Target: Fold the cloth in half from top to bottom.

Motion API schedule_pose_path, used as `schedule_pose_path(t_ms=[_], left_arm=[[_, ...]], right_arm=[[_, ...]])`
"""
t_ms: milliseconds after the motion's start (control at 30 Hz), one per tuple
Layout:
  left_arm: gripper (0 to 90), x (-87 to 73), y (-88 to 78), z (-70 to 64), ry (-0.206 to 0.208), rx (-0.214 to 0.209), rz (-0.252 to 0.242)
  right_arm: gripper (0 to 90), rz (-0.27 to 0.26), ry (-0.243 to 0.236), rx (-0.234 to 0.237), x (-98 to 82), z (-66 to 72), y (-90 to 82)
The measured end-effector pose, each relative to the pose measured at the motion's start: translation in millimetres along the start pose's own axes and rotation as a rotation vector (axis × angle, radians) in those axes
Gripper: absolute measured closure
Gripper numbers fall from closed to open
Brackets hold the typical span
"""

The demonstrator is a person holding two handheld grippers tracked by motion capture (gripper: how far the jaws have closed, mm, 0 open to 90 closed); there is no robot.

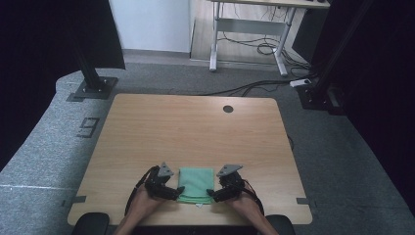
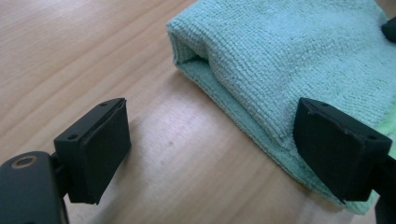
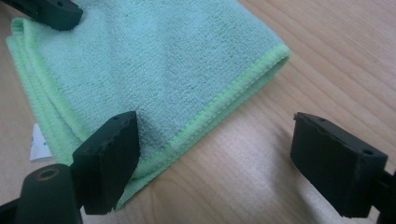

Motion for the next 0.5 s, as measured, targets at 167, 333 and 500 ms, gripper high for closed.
schedule_pose_path(t_ms=[167, 333, 500], left_arm=[[10.0, 4.7, 5.4, 7.4, -0.009, 0.018, -0.004], [7.3, 8.9, 12.1, 15.8, -0.031, 0.028, -0.013], [6.1, 13.7, 16.8, 21.9, -0.035, 0.043, -0.019]], right_arm=[[15.7, -0.008, 0.0, -0.03, 5.2, -6.6, 2.9], [15.8, -0.017, 0.01, -0.043, 9.2, -14.3, 5.6], [15.8, -0.023, 0.022, -0.052, 12.7, -21.5, 8.1]])
Point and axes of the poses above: each handheld gripper's, and its own axes: y roughly forward along the jaws, x roughly out of its top, z roughly to its left, the point moved 6 cm from there along y, roughly forward along the jaws, and after that the axes turned 7 degrees about x, right-handed, at the moved point
